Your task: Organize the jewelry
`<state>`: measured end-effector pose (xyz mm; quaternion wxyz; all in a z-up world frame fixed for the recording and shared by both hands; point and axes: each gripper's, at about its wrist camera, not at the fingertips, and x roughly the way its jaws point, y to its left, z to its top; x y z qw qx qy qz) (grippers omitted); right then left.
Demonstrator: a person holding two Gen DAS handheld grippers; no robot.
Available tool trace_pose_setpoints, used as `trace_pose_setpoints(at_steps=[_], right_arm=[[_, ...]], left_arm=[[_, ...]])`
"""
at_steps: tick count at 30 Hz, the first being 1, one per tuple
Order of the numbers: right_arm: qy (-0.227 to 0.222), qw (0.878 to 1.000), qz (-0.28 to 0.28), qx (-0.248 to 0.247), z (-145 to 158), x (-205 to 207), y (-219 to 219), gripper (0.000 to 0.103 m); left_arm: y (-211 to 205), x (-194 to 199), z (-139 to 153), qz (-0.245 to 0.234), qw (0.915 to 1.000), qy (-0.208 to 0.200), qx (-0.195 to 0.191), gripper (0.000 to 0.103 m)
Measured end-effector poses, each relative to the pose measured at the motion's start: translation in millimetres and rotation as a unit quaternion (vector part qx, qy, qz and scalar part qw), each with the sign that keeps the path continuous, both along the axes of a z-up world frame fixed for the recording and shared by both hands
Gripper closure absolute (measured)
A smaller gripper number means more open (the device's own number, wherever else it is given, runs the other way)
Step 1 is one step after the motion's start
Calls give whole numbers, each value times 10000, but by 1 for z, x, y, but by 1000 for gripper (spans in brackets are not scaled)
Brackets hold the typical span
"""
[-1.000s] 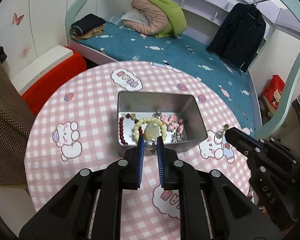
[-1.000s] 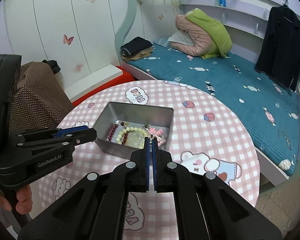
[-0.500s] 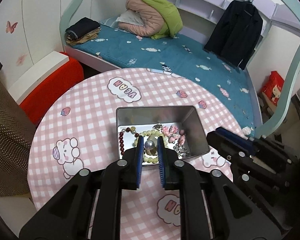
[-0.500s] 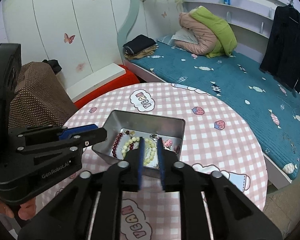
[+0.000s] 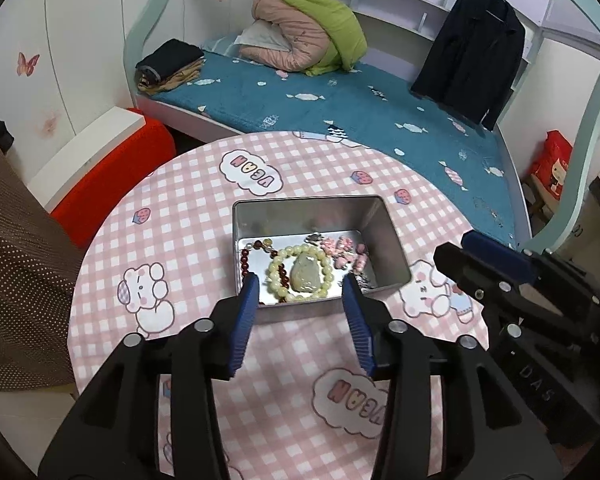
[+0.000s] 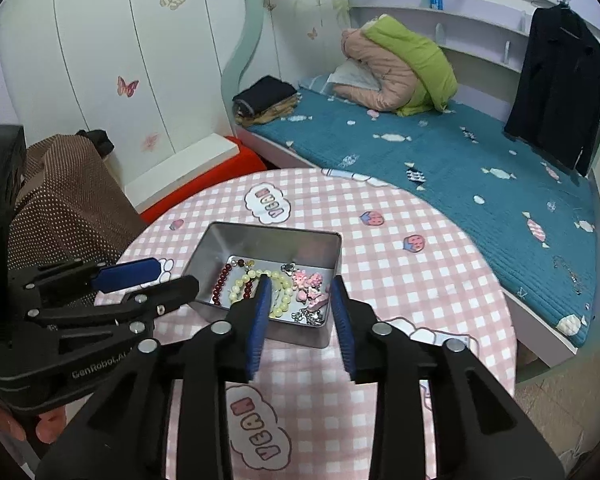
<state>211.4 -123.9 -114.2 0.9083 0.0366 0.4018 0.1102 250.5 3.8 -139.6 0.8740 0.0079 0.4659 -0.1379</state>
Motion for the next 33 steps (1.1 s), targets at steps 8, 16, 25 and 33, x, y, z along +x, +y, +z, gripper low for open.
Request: trace_pose_setpoints(at_steps=[8, 16, 25, 33], right_arm=[[-375, 9989, -261, 51, 37, -40, -18, 61], [-1058, 9925, -615, 1, 92, -92, -39, 47], [-2011, 9778, -581, -101, 143, -139, -40, 36], [-2451, 9666, -744, -88, 155, -166, -46, 29]], left_arm=[[-13, -41, 36, 14, 9991, -418, 93, 52], [-23, -90, 97, 215, 9923, -1216, 96, 30], [-26, -138, 152, 417, 9784, -2024, 101, 24], [-26, -174, 174, 441, 9677, -2478, 152, 24]])
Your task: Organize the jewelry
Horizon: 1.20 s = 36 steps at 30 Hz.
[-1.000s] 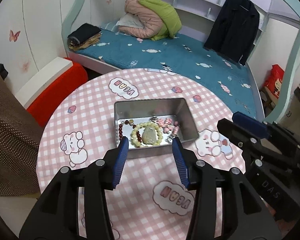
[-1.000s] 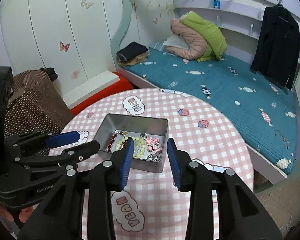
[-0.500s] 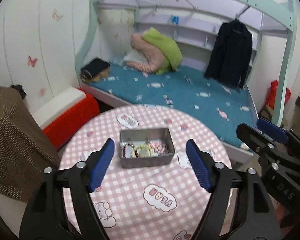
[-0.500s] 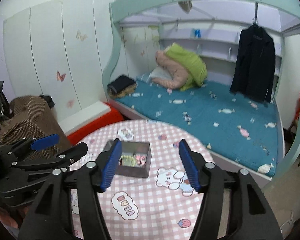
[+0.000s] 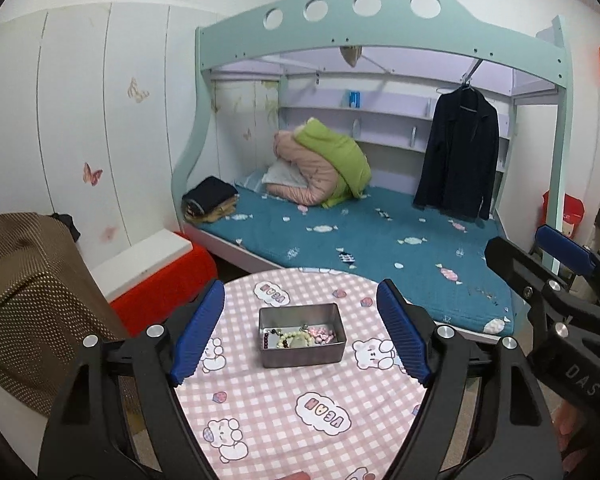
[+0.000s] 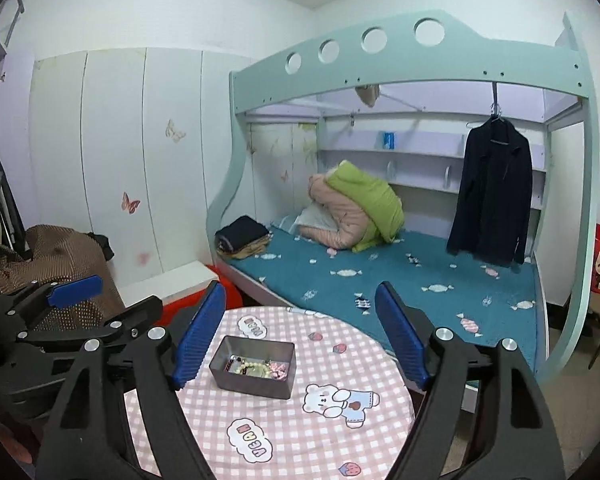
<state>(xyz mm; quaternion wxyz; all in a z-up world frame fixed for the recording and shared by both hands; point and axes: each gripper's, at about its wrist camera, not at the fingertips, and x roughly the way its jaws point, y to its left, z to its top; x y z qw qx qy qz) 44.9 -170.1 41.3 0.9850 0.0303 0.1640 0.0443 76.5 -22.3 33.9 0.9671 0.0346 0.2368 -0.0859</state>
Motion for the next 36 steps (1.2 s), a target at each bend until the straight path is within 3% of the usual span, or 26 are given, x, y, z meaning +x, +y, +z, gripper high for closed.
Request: trace_pose_setpoints(at_steps=[13, 36], right_arm=[[-215, 9997, -105, -82, 2, -20, -4, 22], [-147, 9998, -81, -57, 2, -23, -4, 18]], left_arm=[[2, -15, 7, -14, 9998, -186, -41, 24], [2, -17, 9, 54, 9999, -144, -42, 24]])
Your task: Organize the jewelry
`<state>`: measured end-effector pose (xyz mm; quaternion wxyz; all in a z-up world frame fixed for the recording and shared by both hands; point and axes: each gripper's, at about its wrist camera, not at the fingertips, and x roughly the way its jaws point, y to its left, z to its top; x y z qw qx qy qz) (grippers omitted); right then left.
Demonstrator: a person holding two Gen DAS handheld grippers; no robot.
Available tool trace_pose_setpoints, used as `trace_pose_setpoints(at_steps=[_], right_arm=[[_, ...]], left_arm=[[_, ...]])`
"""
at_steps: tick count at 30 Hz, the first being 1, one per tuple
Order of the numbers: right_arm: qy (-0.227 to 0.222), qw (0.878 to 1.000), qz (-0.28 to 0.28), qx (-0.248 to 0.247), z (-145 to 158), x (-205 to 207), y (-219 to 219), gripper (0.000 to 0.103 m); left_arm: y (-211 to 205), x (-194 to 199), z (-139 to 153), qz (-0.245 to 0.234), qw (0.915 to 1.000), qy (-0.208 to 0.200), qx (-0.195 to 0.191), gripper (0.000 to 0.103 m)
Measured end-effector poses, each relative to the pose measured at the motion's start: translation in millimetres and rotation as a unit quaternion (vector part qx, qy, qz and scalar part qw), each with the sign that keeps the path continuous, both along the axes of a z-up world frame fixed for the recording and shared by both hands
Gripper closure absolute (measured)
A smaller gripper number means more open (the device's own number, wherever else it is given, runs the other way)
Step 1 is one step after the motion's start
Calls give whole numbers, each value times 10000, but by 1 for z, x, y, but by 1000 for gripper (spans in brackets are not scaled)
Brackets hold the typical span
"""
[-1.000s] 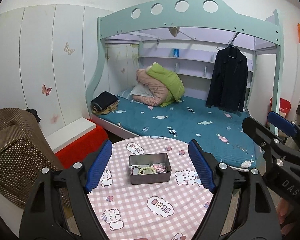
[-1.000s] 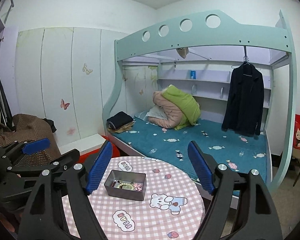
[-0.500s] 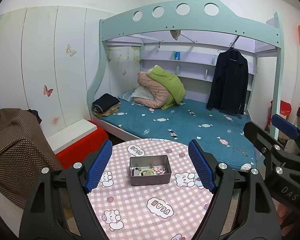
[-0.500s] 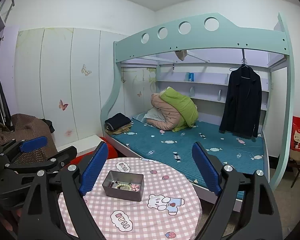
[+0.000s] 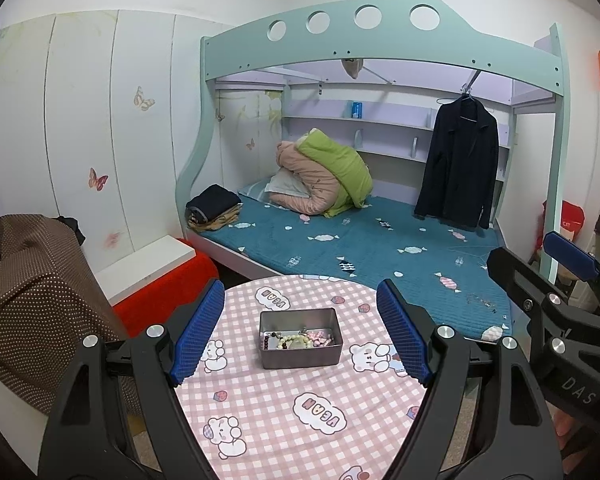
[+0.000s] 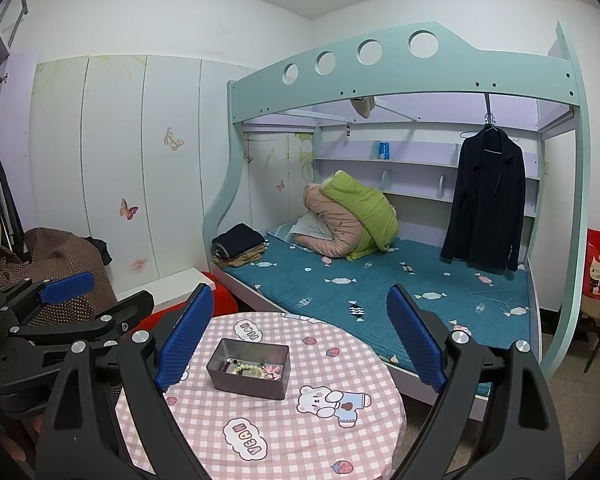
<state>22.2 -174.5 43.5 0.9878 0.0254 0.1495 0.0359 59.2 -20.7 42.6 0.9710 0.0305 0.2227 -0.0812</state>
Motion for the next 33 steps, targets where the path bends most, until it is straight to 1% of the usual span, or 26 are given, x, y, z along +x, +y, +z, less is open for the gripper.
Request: trace_pose_setpoints(at_steps=[33], right_arm=[[-12, 10000, 63, 21, 2, -2, 0, 16]], left_arm=[[6, -8, -4, 66, 10000, 23, -60, 24]])
